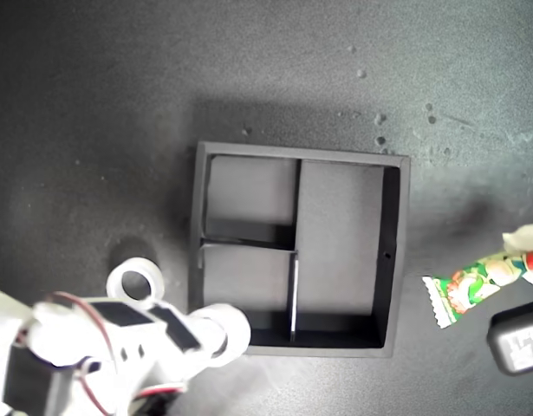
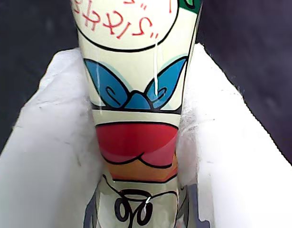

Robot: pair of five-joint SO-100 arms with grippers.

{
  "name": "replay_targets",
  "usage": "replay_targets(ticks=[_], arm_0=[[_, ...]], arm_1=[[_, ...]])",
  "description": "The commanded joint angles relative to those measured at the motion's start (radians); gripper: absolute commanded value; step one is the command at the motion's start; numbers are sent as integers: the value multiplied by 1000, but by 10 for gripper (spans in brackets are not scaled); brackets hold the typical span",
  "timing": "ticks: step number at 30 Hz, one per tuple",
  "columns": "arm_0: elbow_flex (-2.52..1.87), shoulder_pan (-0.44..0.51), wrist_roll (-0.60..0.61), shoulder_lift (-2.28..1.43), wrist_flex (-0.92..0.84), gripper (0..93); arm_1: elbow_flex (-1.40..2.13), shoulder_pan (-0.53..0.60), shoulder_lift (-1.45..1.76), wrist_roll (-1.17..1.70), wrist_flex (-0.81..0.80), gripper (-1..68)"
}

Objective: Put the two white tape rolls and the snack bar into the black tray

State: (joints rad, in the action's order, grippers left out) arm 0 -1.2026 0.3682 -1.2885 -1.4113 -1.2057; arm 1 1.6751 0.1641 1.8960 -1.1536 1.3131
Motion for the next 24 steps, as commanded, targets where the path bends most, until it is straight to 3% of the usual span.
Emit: replay_targets(ticks=[1,8,18,22,24], arm_0=[[110,-28,23,75,-2,0],[284,-41,-11,241,-112,0],[531,-23,-34,445,-219,0],[882,-2,-64,672,-397,0],[1364,14,-89,931,-588,0]], arm_1=[[-132,-9,-49,258,-61,-3],[-411,14,-324,626,-60,-3],[-667,-54,-545,732,-92,-3],[-692,-63,-594,727,-132,-3],[-661,-64,-594,723,-164,-3]])
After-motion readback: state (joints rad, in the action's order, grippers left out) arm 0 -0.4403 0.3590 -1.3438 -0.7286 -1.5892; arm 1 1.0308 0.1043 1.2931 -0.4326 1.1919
